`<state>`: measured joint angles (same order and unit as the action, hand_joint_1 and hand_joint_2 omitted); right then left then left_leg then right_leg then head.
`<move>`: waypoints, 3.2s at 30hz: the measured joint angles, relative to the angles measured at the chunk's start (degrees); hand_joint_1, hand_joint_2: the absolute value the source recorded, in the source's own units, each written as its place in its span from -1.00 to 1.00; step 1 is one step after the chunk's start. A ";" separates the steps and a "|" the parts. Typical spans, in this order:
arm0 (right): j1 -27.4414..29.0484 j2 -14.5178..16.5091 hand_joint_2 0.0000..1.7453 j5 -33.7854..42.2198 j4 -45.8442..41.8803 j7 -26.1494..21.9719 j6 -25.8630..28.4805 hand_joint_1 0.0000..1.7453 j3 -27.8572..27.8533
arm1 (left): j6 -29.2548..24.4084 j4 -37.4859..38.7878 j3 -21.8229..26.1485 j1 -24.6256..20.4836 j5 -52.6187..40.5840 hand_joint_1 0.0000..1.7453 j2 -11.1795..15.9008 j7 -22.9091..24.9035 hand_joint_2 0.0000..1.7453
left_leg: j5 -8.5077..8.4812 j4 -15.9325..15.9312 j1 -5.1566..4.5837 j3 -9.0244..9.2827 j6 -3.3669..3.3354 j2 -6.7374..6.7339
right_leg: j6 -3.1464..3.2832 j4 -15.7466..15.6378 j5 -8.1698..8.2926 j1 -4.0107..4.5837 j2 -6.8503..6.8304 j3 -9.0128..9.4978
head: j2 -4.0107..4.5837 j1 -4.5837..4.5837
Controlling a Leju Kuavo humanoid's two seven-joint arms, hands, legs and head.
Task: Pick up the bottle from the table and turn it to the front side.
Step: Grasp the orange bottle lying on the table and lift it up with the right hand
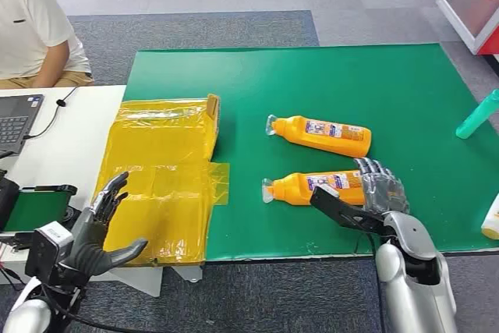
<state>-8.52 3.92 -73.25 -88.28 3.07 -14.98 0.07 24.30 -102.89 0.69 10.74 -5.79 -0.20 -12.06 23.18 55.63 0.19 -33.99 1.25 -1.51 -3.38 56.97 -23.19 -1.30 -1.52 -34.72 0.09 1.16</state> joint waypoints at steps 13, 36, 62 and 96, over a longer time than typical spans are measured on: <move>-8.44 -2.81 1.00 0.64 10.78 -0.02 -3.07 -1.00 0.11 | 0.45 0.05 0.09 -2.69 3.42 -1.00 1.19 -1.74 1.00 | -0.08 0.03 0.00 -0.01 -0.01 0.00 | -0.02 0.00 0.07 0.00 0.00 0.00 | 0.00 -0.01; -17.36 -4.64 1.00 -12.24 29.32 0.00 -4.71 -1.00 7.66 | -0.92 0.01 0.01 -3.91 5.29 -1.00 1.35 -0.49 1.00 | -0.09 0.04 -0.01 -0.02 -0.02 0.00 | -0.03 0.00 0.09 -0.01 0.00 0.00 | 0.00 -0.01; -18.51 -4.54 1.00 -12.12 32.73 -1.93 -2.15 1.00 8.48 | -0.66 0.03 -0.94 -3.73 5.17 -1.00 1.45 -0.29 1.00 | -0.13 0.06 -0.01 0.03 -0.06 0.00 | -0.05 -0.01 0.19 -0.01 0.00 0.06 | 0.00 -0.01; 6.54 -2.34 1.00 62.69 -0.93 -10.87 -4.26 1.00 16.51 | -0.80 -3.02 -3.42 -1.49 8.20 -1.00 1.47 -3.01 1.00 | -0.03 0.06 0.00 -0.07 -0.06 0.09 | -0.05 -0.04 0.03 0.00 -0.09 -0.02 | 0.00 0.00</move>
<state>-1.98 1.58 -10.56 -89.21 -7.80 -19.24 16.57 23.50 -105.91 -2.73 9.25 2.41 1.27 -15.07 23.14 55.70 0.19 -34.06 1.19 -1.42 -3.43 56.94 -23.16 -1.30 -1.62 -34.74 0.09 1.16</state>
